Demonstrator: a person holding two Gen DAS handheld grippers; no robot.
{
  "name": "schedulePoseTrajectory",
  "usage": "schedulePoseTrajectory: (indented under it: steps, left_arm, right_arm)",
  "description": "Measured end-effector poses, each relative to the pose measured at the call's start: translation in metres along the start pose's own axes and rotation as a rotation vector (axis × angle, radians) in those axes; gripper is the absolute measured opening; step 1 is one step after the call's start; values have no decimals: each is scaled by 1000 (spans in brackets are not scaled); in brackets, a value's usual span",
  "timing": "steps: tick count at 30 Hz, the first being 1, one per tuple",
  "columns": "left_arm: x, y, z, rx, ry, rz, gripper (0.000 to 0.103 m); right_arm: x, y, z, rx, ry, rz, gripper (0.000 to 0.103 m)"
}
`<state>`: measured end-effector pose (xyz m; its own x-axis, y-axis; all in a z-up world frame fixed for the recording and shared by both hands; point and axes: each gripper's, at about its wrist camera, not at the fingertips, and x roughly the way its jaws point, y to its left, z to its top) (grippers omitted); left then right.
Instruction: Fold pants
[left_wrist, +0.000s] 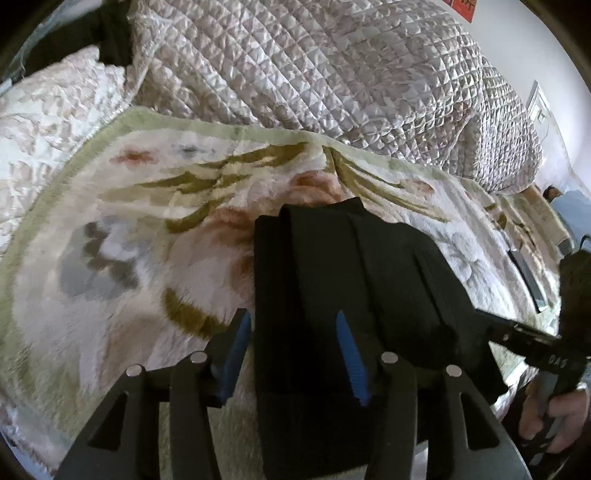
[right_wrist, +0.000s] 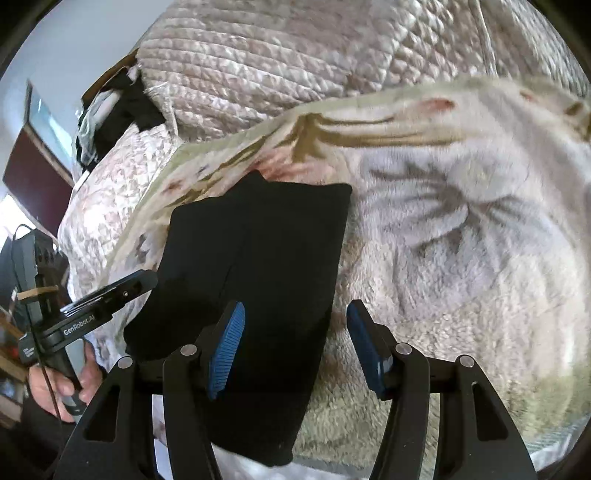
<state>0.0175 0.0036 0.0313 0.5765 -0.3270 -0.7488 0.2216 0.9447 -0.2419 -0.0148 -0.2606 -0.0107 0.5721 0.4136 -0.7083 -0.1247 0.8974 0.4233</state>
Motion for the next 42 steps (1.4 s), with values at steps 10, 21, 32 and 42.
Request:
schedulePoseTrajectory:
  steps: [10,21,32,42]
  left_arm:
    - [21,23,-1,-111,23,-132,64]
    - [20,22,-13,-152,25,-184,62]
    - [14,11,-11,-125,-19,-143,36]
    - [-15,-8,4,-66,-61,-157,22]
  right_arm:
    - [18,-5,12,34,10,57,58]
    - [14,-3,0,42,-6,67,52]
    - [13,-5,1,52,-52,70,22]
    - [-13,21,11,-1,-107,117,16]
